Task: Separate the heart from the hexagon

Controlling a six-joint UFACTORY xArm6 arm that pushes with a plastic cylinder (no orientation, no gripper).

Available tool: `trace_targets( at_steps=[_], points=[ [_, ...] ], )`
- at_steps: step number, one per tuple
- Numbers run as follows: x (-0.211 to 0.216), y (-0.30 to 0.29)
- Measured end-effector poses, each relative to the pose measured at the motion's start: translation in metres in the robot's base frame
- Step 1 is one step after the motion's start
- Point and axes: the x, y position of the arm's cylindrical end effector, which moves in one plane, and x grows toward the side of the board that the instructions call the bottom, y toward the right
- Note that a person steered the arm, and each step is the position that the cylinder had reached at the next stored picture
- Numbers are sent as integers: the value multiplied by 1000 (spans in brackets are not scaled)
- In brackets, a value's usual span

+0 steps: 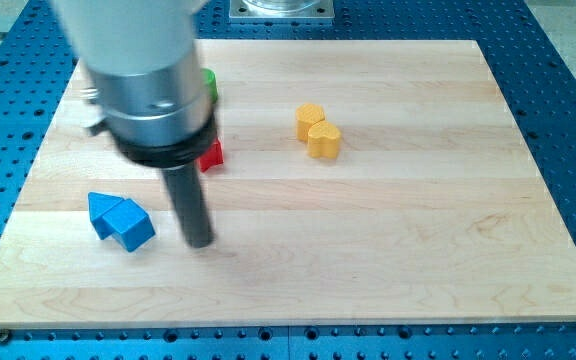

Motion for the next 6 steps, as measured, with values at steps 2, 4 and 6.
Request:
trace_targets(
  at_steps=[2, 4, 6],
  points=[
    [-22, 192],
    [-188, 198],
    [-192, 124]
  ],
)
